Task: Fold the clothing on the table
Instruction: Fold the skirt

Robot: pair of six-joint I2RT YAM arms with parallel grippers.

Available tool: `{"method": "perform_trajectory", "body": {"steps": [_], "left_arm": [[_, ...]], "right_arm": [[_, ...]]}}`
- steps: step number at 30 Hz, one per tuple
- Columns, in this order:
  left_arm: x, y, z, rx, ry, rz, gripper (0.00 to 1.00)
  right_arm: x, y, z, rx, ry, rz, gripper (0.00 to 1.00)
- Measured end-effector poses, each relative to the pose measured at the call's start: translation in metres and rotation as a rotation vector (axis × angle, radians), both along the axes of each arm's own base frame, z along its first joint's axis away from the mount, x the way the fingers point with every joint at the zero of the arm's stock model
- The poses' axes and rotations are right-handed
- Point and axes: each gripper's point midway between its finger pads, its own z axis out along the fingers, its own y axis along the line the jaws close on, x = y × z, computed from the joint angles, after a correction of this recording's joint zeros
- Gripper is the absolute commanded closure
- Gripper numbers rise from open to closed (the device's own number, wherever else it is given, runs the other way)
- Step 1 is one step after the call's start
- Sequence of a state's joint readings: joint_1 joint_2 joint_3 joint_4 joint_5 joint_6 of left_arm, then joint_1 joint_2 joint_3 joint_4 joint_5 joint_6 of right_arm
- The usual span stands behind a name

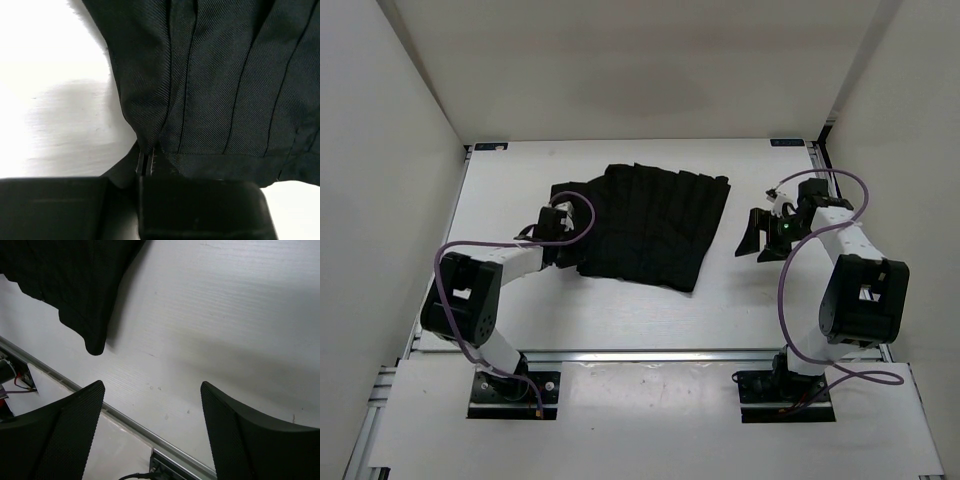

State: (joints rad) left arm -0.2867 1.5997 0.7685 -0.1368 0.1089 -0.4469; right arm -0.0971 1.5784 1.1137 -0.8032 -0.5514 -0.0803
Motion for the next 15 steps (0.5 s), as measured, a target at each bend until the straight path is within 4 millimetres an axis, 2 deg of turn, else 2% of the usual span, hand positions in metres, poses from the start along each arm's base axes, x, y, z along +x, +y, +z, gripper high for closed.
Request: {"method": "perform_trajectory", "body": {"steps": [3,6,11,15], "left_arm": [[-0.002,-0.005,0.000,-0.019,0.011,0.004,1.00],[-0.012,-0.023,0.001,-0.032,0.021,-0.028,1.00],[-0.053,-0.062,-0.001,-0.100,0.071,-0.097,1.00],[-0.080,-0.074,-0.001,-0.166,0.105,-0.095,1.00]], "right_arm": [[0.002,0.001,-0.002,0.015,-0.019,0.006,0.10],[0.001,0.009,-0.003,0.054,-0.026,0.023,0.07],[-0.004,0.027,0.000,0.161,-0.034,0.062,0.07],[-0.017,0.035,-0.017,0.216,0.017,0.065,0.08]]}}
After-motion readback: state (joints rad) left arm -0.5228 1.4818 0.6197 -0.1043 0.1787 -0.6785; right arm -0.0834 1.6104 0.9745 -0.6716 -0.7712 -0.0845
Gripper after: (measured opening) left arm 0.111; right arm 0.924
